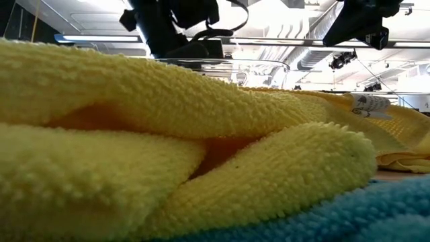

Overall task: Sort microfiber towel by color & place in baskets
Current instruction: Put the yellow towel into the bottom transparent bin

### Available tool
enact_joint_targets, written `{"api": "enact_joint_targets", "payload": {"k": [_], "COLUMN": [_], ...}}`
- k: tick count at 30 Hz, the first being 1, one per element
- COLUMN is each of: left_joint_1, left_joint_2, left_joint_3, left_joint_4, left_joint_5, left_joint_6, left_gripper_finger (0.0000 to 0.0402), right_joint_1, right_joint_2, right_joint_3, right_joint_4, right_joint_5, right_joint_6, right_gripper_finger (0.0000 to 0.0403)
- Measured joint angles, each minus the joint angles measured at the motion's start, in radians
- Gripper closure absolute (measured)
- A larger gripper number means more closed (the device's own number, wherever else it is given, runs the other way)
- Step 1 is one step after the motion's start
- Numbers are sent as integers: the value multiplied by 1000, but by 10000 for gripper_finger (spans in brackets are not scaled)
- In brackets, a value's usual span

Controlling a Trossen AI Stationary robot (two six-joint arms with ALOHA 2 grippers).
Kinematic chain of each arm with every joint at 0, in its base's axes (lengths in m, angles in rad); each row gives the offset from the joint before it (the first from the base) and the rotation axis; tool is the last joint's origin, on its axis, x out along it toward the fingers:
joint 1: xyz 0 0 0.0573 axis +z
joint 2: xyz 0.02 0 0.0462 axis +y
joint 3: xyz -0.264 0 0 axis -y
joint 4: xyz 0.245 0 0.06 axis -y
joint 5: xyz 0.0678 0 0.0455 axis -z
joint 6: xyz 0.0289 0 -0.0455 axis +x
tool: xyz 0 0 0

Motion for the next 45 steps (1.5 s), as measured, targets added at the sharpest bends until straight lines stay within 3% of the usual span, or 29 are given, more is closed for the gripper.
{"api": "enact_joint_targets", "payload": {"k": [19,36,45], "left_joint_1": [-4,-34,-113], "left_joint_2": [0,0,-93], "left_joint_3": [5,383,362], "left_joint_4": [-9,-523,-556], "left_joint_5": [-79,-73,-122], "left_joint_6": [-8,-75,-106], "left_gripper_finger": [316,316,316], "right_joint_1": [0,0,0], "right_joint_2": [0,0,0], "right_joint_3": [0,0,0], "right_joint_4": [0,-23,-31], "right_joint_5": [0,0,1], "right_joint_6": [0,-8,-8], "right_gripper_finger": [391,391,391]}}
